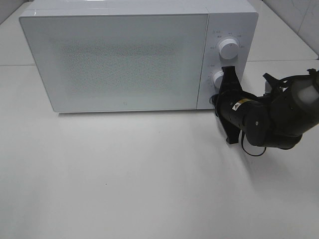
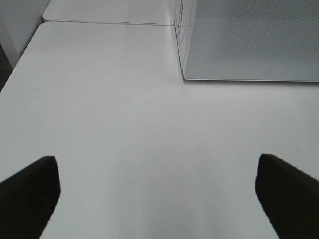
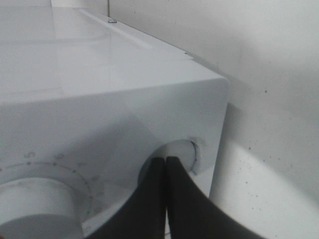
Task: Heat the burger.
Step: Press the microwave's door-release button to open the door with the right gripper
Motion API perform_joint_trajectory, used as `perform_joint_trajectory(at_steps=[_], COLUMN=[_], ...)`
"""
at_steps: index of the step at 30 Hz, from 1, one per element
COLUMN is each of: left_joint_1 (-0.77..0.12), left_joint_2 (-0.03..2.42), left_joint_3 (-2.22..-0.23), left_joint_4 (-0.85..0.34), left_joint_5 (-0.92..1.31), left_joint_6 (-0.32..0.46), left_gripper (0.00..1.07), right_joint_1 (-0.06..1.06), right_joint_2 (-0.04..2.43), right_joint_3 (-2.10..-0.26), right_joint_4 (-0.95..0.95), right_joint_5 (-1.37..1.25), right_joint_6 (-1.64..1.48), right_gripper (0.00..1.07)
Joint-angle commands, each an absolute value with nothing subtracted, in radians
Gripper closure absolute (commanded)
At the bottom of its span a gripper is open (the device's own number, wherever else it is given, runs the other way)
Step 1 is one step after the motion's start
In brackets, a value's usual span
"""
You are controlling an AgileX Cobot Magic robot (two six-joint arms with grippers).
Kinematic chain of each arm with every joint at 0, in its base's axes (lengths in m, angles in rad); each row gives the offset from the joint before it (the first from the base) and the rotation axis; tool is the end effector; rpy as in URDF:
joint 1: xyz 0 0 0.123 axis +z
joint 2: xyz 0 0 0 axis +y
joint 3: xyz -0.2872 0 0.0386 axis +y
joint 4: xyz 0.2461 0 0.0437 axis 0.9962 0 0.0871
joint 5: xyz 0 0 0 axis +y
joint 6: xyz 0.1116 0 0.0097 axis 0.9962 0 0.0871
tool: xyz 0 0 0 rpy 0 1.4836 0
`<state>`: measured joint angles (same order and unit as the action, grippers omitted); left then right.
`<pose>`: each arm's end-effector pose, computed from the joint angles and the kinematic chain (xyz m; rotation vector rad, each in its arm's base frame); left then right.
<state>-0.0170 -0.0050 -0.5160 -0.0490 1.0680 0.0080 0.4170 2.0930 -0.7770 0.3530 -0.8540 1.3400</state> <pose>0.0045 -0.0049 0.2709 0.0285 2.0300 -0.0641 0.3596 0.1274 0.0827 1.3086 1.6609 1.0132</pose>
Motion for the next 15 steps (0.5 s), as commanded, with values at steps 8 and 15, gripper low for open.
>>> perform_joint_trajectory(at_steps=[8,15], left_joint_1=[-0.016,-0.016], left_joint_2=[-0.014,-0.014], left_joint_3=[-0.518,-0.518], left_joint_4=[-0.051,-0.051], left_joint_5=[1.072,1.072], left_joint_6=[0.0,0.0], left_gripper=[0.06,0.06], right_joint_1=[0.39,0.39], right_joint_2=[2.087,2.09], right_joint_3=[-0.821,-0.831], right_joint_4=[0.351,0.354], right_joint_5=[-0.961,-0.98], right_joint_6=[1.323,1.326], right_gripper=[1.07,1.07])
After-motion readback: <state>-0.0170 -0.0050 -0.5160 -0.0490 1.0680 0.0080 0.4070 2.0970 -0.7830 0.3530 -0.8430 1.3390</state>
